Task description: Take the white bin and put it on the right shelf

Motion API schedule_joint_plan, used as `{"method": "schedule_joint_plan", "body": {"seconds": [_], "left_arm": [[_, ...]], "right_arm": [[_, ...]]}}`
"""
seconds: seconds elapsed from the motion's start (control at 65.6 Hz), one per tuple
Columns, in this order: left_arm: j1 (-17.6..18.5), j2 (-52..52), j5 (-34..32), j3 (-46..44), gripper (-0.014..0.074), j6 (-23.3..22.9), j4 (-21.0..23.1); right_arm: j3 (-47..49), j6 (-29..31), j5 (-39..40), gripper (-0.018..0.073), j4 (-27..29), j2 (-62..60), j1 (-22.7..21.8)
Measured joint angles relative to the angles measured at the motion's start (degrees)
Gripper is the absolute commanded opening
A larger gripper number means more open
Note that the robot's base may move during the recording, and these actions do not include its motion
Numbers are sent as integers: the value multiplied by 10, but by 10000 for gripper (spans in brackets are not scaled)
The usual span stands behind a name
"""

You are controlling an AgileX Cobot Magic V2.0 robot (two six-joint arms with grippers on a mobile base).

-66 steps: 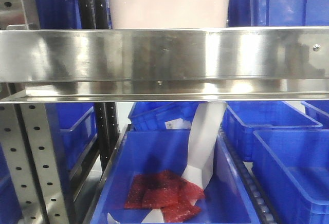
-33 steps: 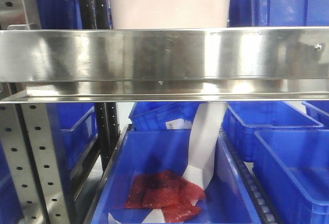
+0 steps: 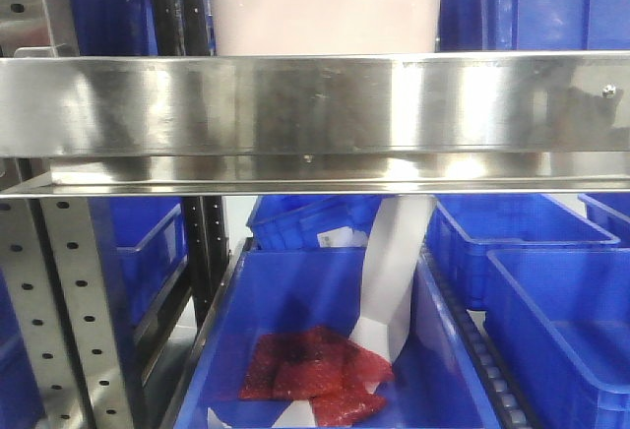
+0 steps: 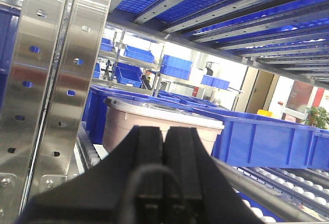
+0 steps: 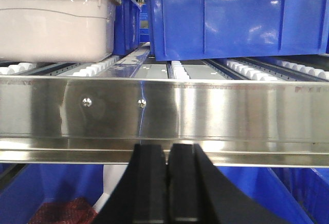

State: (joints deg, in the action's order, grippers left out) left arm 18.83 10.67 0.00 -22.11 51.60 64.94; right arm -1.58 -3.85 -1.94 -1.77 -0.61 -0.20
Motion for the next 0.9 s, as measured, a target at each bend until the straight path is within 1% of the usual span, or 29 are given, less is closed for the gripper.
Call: {"method": "schedule_joint_plan", "body": {"seconds": [0.213,0.472,0.64,0.899], "left_arm": [[0,0,0,0,-117,0,0],[0,0,0,0,-117,0,0],[0,0,0,0,-117,0,0],[0,0,0,0,-117,0,1]], "right_arm": [[0,3,-21,29,0,0,0],[0,15,-21,29,0,0,0],[0,18,-21,29,18,0,0],[0,19,-21,29,18,0,0]]}}
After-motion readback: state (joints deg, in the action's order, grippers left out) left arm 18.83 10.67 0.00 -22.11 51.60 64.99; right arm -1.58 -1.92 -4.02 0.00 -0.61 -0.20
